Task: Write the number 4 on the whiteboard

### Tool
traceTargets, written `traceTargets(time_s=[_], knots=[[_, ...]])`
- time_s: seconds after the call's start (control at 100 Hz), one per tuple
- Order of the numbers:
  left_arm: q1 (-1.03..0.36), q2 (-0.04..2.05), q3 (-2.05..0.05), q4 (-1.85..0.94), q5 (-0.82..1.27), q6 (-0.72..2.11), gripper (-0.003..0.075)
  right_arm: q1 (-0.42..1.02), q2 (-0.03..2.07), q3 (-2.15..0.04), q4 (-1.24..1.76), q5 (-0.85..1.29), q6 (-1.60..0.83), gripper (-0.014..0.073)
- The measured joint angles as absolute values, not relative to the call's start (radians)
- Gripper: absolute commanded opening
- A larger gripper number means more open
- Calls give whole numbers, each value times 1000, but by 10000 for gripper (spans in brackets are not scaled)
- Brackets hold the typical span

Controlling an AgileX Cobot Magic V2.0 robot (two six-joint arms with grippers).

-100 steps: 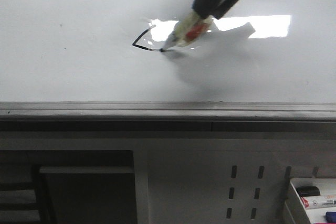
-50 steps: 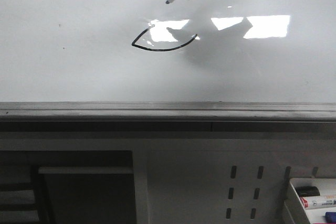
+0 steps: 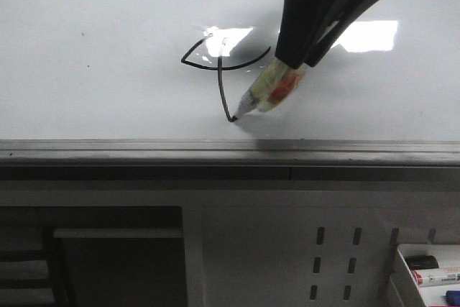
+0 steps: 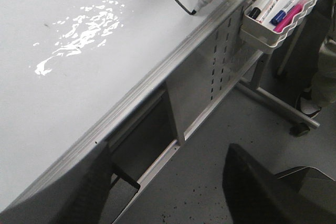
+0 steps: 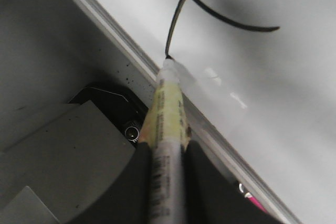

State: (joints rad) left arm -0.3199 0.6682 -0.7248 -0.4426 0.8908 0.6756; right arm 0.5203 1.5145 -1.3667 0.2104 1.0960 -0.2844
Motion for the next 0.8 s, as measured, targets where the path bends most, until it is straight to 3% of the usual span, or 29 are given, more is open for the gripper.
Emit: traceTargets(time_s=[0.32, 0.8], knots=[[-320, 668, -725, -443, 891, 676, 417, 538, 1272, -1370, 189, 1112, -410, -46], [-320, 677, -722, -528, 867, 676, 417, 538, 931, -1024, 189, 953, -617, -46]])
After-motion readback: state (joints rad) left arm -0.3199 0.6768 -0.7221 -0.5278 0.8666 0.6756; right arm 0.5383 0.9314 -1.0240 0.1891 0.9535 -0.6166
